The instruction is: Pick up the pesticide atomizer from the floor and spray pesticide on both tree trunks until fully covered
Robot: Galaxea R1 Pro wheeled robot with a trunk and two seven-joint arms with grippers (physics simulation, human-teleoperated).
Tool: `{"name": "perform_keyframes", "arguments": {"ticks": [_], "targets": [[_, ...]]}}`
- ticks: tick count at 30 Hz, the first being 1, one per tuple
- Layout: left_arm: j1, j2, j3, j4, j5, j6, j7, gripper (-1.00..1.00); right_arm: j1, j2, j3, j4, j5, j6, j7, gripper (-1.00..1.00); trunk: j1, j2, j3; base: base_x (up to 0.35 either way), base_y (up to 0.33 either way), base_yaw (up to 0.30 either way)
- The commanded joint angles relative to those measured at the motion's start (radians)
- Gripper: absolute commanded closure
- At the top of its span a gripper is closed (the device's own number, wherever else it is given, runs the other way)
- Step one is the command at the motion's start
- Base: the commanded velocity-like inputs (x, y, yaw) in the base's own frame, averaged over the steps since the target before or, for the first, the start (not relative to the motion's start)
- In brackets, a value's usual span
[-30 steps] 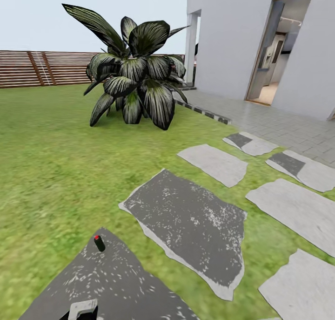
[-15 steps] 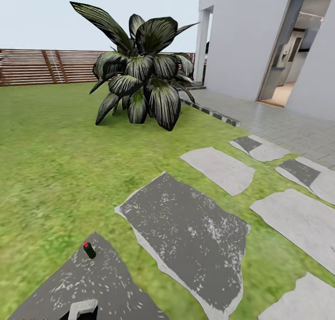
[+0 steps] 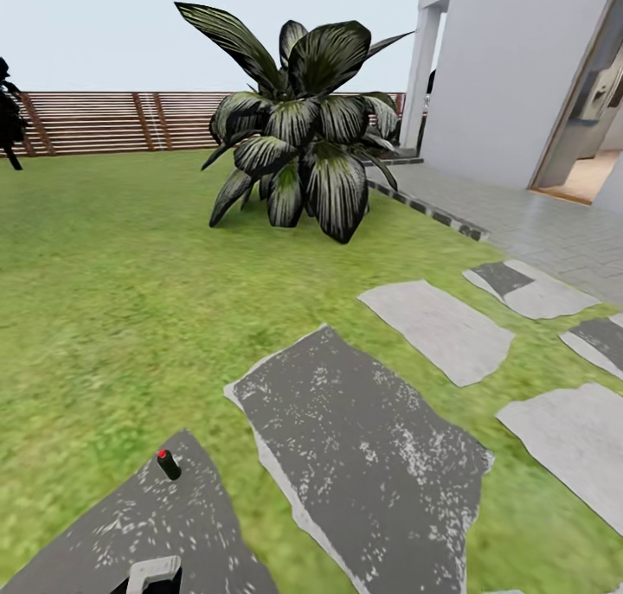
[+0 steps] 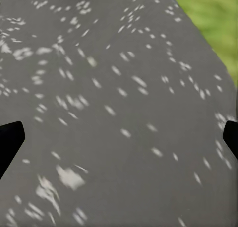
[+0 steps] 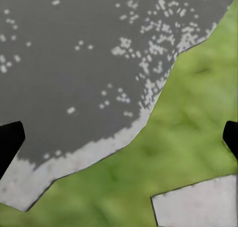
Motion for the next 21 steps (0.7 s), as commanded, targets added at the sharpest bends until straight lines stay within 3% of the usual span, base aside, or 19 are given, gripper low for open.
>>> {"name": "perform_keyframes", "arguments": {"ticks": [1,21], "targets": [[0.000,0.000,0.000,0.000,0.000,0.000,0.000,-1.00,0.000,0.000,0.000,0.000,0.000,0.000,0.000,-1.00,0.000,0.000,0.000,0.184,-0.235,0.278],[0.000,0.000,0.000,0.000,0.000,0.000,0.000,-1.00,0.000,0.000,0.000,0.000,0.000,0.000,0.000,-1.00,0.000,0.000,0.000,0.184,-0.235,0.278]]}}
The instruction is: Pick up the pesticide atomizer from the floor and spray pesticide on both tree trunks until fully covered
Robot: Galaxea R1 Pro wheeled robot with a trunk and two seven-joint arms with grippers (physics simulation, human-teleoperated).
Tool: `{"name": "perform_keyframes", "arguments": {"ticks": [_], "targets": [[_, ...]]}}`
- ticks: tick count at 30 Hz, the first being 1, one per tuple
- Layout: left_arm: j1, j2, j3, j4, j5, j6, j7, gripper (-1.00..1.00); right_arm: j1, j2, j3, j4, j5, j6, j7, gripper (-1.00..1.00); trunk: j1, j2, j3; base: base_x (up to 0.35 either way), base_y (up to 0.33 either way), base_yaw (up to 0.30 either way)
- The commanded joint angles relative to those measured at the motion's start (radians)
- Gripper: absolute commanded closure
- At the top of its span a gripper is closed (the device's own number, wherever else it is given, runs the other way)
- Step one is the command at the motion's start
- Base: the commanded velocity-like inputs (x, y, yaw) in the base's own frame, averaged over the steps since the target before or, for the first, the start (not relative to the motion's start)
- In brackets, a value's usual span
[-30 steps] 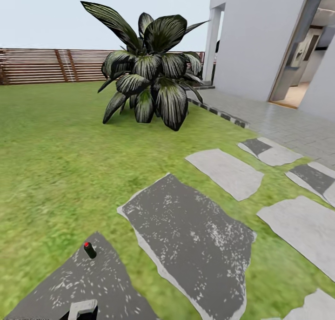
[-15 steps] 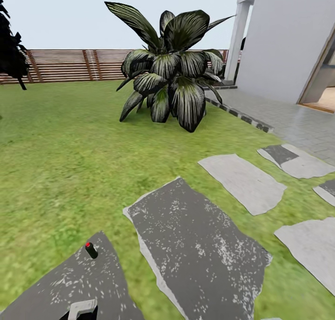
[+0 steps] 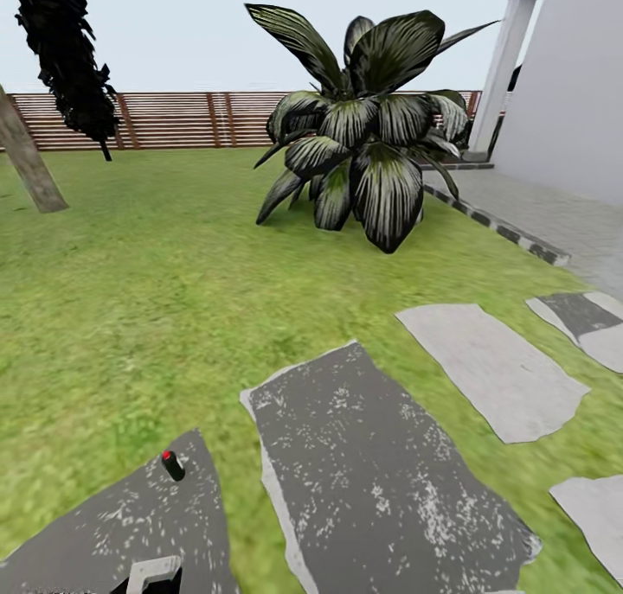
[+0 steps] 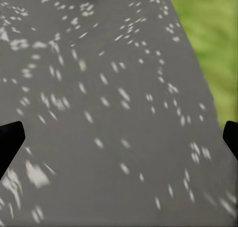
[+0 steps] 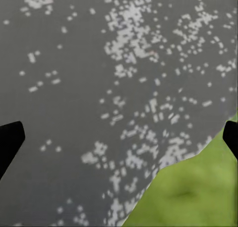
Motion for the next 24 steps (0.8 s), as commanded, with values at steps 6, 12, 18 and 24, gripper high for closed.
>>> {"name": "perform_keyframes", "arguments": {"ticks": [6,12,18,24], "targets": [[0.000,0.000,0.000,0.000,0.000,0.000,0.000,-1.00,0.000,0.000,0.000,0.000,0.000,0.000,0.000,-1.00,0.000,0.000,0.000,0.182,-0.217,0.278],[0.000,0.000,0.000,0.000,0.001,0.000,0.000,-1.00,0.000,0.000,0.000,0.000,-0.001,0.000,0.001,-1.00,0.000,0.000,0.000,0.160,-0.106,0.278],[0.000,0.001,0.000,0.000,0.001,0.000,0.000,-1.00,0.000,0.001,0.000,0.000,-0.001,0.000,0.001,-1.00,0.000,0.000,0.000,0.122,-0.008,0.278],[0.000,0.002,0.000,0.000,0.001,0.000,0.000,-1.00,0.000,0.001,0.000,0.000,-0.002,0.000,0.002,-1.00,0.000,0.000,0.000,0.105,-0.001,0.278]]}}
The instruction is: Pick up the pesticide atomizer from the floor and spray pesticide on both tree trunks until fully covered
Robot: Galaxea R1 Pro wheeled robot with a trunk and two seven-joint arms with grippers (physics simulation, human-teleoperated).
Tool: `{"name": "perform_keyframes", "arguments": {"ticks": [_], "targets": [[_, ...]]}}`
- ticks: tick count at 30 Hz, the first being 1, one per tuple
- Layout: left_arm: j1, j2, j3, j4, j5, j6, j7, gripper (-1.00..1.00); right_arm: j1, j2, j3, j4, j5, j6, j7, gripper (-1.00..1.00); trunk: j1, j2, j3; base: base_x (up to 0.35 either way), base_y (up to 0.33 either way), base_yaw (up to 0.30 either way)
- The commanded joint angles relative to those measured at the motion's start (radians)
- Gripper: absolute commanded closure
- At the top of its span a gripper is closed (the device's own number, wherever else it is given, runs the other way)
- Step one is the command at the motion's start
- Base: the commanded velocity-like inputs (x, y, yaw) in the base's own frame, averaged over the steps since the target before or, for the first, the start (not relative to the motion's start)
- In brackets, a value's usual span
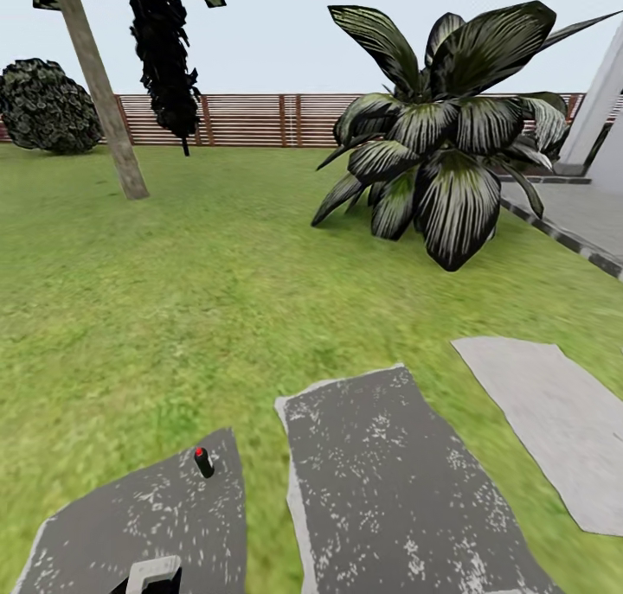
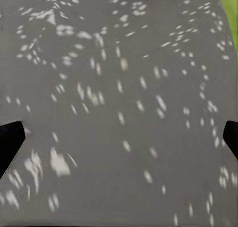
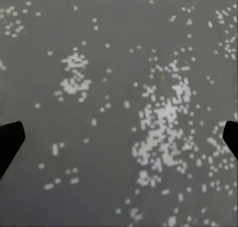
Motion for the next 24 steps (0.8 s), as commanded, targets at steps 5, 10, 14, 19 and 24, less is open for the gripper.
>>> {"name": "perform_keyframes", "arguments": {"ticks": [5,10,14,19,24], "targets": [[0.000,0.000,0.000,0.000,0.000,0.000,0.000,-1.00,0.000,0.000,0.000,0.000,0.000,0.000,0.000,-1.00,0.000,0.000,0.000,0.026,0.000,0.278],[0.000,0.000,0.000,0.000,0.000,0.000,0.000,-1.00,0.000,0.000,0.000,0.000,0.000,0.000,0.000,-1.00,0.000,0.000,0.000,0.003,0.000,0.278],[0.000,0.000,0.000,-0.001,0.001,0.000,0.000,-1.00,0.000,0.000,0.000,0.000,0.001,0.000,0.000,-1.00,0.000,0.000,0.000,0.001,0.000,0.278],[0.000,0.000,0.000,-0.001,0.001,0.000,0.000,-1.00,0.000,0.001,0.000,0.000,0.000,0.000,0.000,-1.00,0.000,0.000,0.000,0.026,-0.014,0.278],[0.000,0.000,0.000,-0.001,0.001,0.001,0.000,-1.00,0.000,0.001,0.000,0.000,0.001,0.000,0.000,-1.00,0.000,0.000,0.000,0.212,-0.169,0.278]]}}
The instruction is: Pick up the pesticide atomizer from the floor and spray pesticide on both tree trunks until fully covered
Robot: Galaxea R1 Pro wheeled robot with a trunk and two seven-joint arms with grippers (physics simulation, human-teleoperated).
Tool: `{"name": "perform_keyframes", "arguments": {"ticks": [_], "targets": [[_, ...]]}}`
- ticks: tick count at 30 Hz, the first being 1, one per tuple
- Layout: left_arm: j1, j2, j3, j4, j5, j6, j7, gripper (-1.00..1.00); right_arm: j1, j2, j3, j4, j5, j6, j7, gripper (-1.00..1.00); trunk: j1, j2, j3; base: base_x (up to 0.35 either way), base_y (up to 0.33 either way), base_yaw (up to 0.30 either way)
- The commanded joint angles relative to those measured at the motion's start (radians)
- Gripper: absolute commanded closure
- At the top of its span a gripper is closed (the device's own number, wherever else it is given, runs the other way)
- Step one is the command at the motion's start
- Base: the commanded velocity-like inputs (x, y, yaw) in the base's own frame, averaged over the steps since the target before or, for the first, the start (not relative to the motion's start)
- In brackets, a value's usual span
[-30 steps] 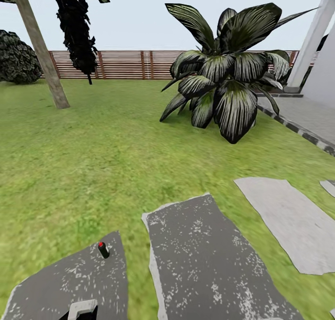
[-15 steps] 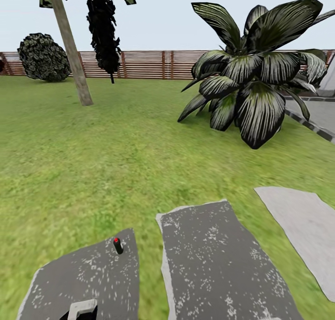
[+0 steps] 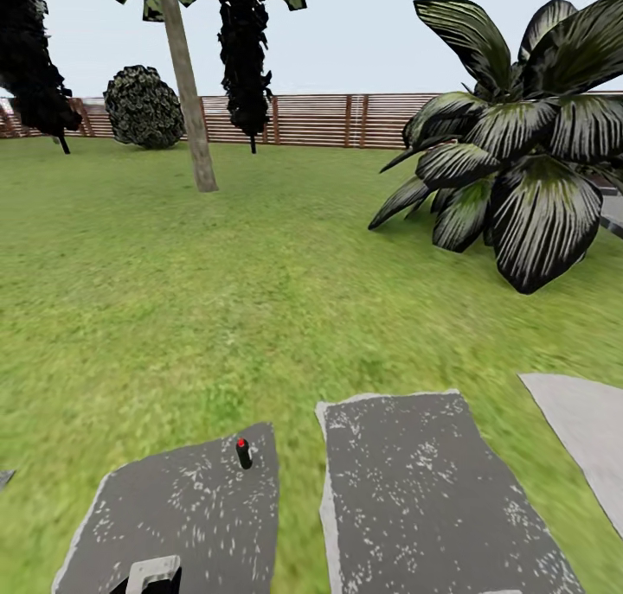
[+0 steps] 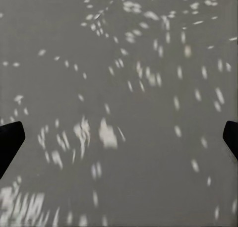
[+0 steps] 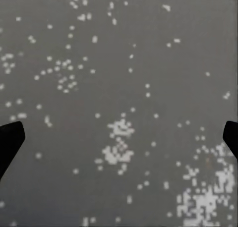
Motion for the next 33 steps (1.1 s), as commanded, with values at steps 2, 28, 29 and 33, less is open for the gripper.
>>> {"name": "perform_keyframes", "arguments": {"ticks": [2,28,29,33], "targets": [[0.000,-0.001,0.000,0.000,0.000,0.000,0.000,-1.00,0.000,0.000,0.000,0.000,0.000,0.000,0.000,-1.00,0.000,0.000,0.000,0.235,-0.194,0.278],[0.000,-0.001,0.000,0.000,0.000,-0.001,0.000,-1.00,0.000,0.000,0.000,0.000,0.000,0.000,0.000,-1.00,0.000,0.000,0.000,0.194,-0.227,0.278],[0.000,-0.001,0.000,0.000,0.000,-0.001,0.000,-1.00,0.000,0.000,0.000,0.000,0.000,0.000,0.000,-1.00,0.000,0.000,0.000,0.092,-0.271,0.277],[0.000,-0.001,0.000,0.000,0.000,-0.001,0.000,-1.00,0.000,0.000,0.000,0.000,0.000,0.000,0.000,-1.00,0.000,0.000,0.000,0.088,-0.271,0.278]]}}
